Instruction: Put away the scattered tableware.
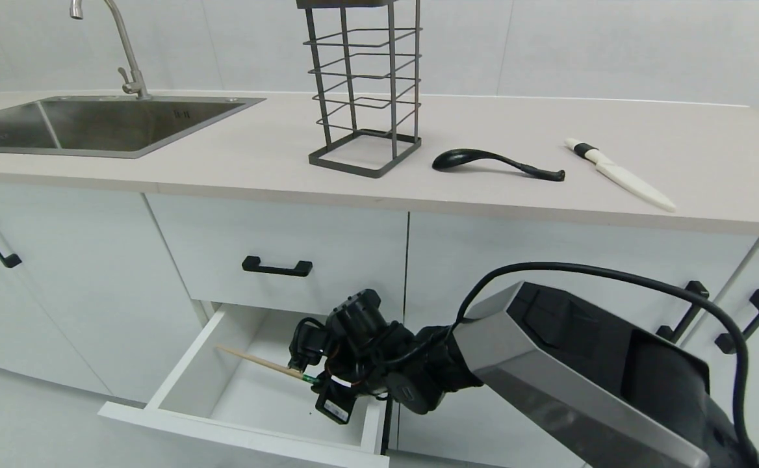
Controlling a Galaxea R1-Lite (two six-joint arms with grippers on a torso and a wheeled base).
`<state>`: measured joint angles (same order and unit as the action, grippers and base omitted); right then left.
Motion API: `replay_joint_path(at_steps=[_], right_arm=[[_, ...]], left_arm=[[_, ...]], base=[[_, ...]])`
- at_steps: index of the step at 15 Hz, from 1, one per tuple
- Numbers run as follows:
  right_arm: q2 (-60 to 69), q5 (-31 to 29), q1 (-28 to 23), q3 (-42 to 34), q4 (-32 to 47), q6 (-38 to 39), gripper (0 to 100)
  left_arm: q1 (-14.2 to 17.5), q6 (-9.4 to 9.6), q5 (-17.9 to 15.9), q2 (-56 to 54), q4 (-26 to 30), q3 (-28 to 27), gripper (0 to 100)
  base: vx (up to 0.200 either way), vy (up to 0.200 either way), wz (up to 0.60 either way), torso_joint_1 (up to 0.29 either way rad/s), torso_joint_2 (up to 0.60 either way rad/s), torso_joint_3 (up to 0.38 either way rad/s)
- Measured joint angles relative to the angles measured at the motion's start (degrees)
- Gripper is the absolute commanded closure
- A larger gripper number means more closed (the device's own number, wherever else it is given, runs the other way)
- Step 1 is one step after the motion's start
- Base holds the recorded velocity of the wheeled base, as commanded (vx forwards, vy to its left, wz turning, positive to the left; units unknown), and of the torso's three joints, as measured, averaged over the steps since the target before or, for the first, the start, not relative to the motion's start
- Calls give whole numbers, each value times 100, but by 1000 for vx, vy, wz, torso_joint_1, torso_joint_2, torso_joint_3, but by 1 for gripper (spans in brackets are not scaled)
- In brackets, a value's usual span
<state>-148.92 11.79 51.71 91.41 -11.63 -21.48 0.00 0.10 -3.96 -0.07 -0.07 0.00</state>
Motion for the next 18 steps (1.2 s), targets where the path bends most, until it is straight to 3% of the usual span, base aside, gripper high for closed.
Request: replay_joint_path(at_steps=[16,17,18], right_arm=[[-624,-123,180,1152,884,29,100],[-645,-121,187,1165,884,22,0],[-657,-104,193,1187,841,11,0]], left_arm=[[2,0,2,0,0,0,0],[0,0,0,0,0,0,0],[0,0,0,0,0,0,0]], base=[[0,0,0,0,0,0],[0,0,0,0,0,0],[0,0,0,0,0,0]])
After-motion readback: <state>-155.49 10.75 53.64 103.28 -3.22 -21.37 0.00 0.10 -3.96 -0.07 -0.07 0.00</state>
